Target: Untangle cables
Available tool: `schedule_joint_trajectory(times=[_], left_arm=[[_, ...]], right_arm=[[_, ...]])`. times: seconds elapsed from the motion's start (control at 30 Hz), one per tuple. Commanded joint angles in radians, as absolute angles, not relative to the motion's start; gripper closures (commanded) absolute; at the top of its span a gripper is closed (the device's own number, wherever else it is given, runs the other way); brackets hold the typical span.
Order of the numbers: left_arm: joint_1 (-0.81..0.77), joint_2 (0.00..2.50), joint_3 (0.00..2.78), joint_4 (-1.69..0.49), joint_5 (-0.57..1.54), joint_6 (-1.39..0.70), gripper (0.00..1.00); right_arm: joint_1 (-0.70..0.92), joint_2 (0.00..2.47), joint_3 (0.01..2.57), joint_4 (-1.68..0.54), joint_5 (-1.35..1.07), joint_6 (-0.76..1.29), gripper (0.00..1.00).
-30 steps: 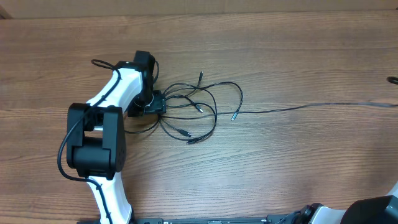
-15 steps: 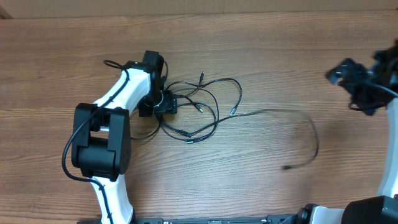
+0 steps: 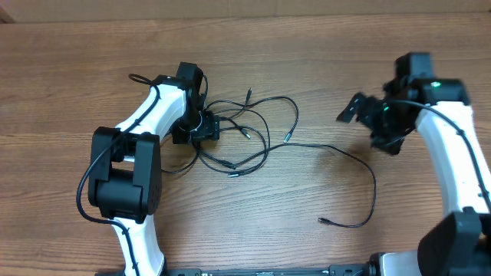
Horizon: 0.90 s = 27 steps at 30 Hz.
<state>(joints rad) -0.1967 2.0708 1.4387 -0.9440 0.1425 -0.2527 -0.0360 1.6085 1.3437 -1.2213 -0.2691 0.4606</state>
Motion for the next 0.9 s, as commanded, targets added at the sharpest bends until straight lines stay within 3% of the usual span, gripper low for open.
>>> schedule_joint_trajectory(times=[0.0,0.27,0.47,0.53,0.67,0.77,0.87], left_arm=[[-0.202,2.089,1.437,-0.934,0.169,-0.232,0.21],[-0.202,2.089,1.437,-0.93,0.17,-0.232,0.21],[-0.202,2.089,1.437,-0.938,0.17,-0.232,0.22],[-0.202,2.089,1.437,-0.939,0.17,-0.232,0.22],[-0.203,2.089,1.437,-0.939,0.17,-0.232,0.22],[-0.203,2.089,1.437,-0.938,0.17,-0.233,0.22],[-0.203,2.089,1.437,-0.938,0.17,-0.233,0.22]], right_arm=[[-0.01,1.634,1.25,-1.187,-0.256,0.606,0.0],[0.009,1.635,1.025,-0.943,-0.258,0.796,0.0],[0.011,1.635,0.883,-0.633,-0.11,0.983,0.0],[0.011,1.635,0.863,-0.578,-0.057,1.024,0.06],[0.011,1.635,0.85,-0.524,-0.011,1.029,0.33],[0.012,1.635,0.85,-0.544,-0.008,1.084,0.43],[0.012,1.635,0.847,-0.57,0.002,1.141,0.67]])
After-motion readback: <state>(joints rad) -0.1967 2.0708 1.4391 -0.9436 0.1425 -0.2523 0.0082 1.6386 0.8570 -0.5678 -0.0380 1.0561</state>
